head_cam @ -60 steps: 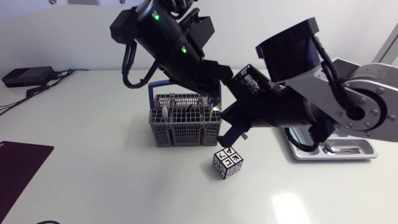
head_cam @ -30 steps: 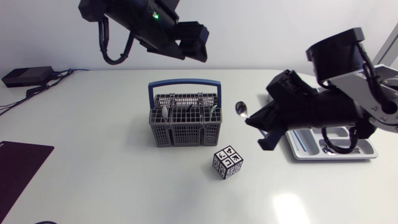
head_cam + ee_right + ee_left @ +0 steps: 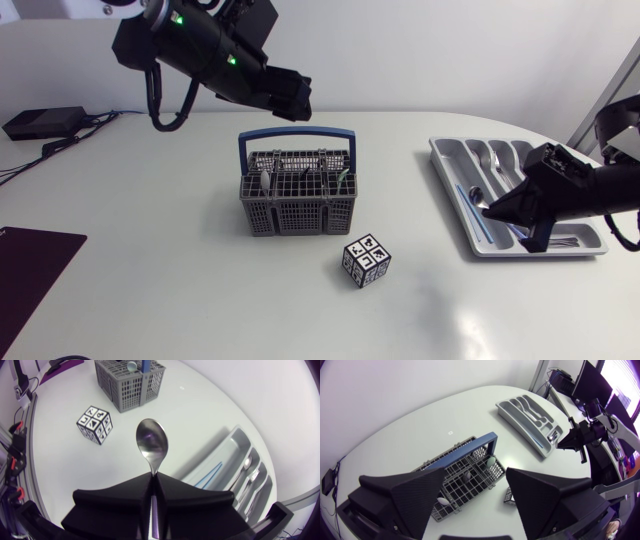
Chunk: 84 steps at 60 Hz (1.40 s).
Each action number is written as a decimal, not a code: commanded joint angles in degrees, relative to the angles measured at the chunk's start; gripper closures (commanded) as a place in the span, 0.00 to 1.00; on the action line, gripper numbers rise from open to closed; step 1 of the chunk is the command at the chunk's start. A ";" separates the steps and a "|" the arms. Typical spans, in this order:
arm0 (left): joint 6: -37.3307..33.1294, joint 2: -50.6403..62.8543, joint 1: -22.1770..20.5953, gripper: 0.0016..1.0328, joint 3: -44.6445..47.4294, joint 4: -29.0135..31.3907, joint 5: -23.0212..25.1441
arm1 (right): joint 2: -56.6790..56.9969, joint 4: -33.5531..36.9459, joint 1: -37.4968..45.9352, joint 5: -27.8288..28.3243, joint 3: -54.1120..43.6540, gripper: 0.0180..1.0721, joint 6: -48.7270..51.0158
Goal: Transfer all utensils from the basket to the drawer tray.
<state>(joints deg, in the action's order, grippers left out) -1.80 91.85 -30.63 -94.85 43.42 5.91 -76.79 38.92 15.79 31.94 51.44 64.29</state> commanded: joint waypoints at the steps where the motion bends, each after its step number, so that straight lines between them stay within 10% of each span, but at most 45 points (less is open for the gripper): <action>1: -1.62 -2.12 0.40 0.17 2.65 -0.97 -0.38 | -4.77 1.86 5.04 0.93 2.96 0.95 11.82; 31: -4.00 -6.07 1.80 0.17 12.58 -5.19 -1.17 | -26.21 1.34 18.40 -9.71 15.36 0.95 37.13; 56: -5.32 -9.06 2.16 0.16 17.86 -6.77 -1.43 | -30.08 -13.16 19.01 -17.09 9.12 0.93 43.81; 68: -6.28 -9.06 0.22 0.15 19.97 -8.79 -1.43 | -27.44 -18.97 19.10 -17.00 5.42 0.59 43.73; 84: -7.95 -6.78 -5.49 0.14 20.32 -12.83 -3.28 | -21.56 -18.35 18.13 -15.60 4.02 0.40 37.84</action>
<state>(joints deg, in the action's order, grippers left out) -8.05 83.68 -34.15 -75.31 31.64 3.64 -100.84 19.92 34.54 15.64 56.77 104.71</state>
